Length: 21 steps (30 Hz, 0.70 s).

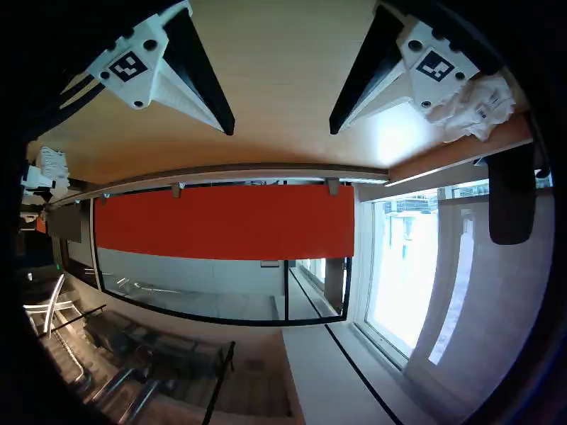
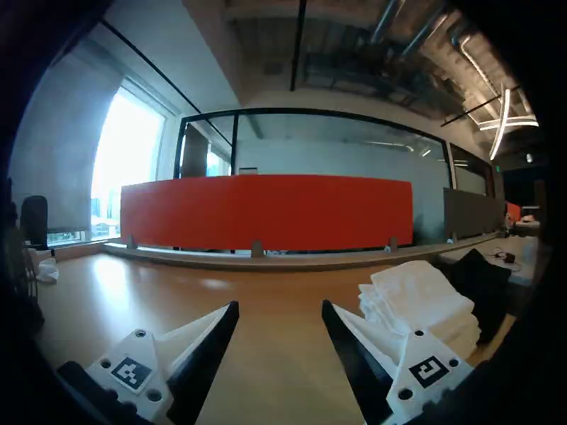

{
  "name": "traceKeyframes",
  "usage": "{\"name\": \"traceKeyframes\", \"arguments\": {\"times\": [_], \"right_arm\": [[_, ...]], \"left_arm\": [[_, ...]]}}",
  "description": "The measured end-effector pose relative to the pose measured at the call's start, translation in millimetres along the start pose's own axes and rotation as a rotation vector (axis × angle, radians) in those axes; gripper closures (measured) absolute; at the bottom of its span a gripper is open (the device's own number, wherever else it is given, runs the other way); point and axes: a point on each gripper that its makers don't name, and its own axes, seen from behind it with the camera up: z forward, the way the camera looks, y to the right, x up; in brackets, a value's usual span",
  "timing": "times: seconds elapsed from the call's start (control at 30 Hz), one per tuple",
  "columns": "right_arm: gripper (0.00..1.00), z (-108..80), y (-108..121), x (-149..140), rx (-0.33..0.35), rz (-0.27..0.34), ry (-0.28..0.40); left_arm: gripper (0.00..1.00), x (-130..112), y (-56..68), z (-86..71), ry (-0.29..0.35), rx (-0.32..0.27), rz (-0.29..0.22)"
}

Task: Fold towel

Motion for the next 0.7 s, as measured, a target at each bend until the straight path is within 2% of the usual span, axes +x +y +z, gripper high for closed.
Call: {"name": "traceKeyframes", "arguments": {"times": [0.07,0.2,0.7], "right_arm": [[0.08,0.2,0.0,-0.1,0.000,0.000,0.000],[0.00,0.4,0.1,-0.6,-0.001,0.000,0.000],[0.00,0.0,-0.6,-0.9,0.000,0.000,0.000]], "left_arm": [[0.01,0.1,0.0,0.0,0.000,0.000,0.000],[0.01,0.4,-0.1,-0.2,0.000,0.000,0.000],[0.00,2.4,-0.4,-0.6,-0.001,0.000,0.000]]}}
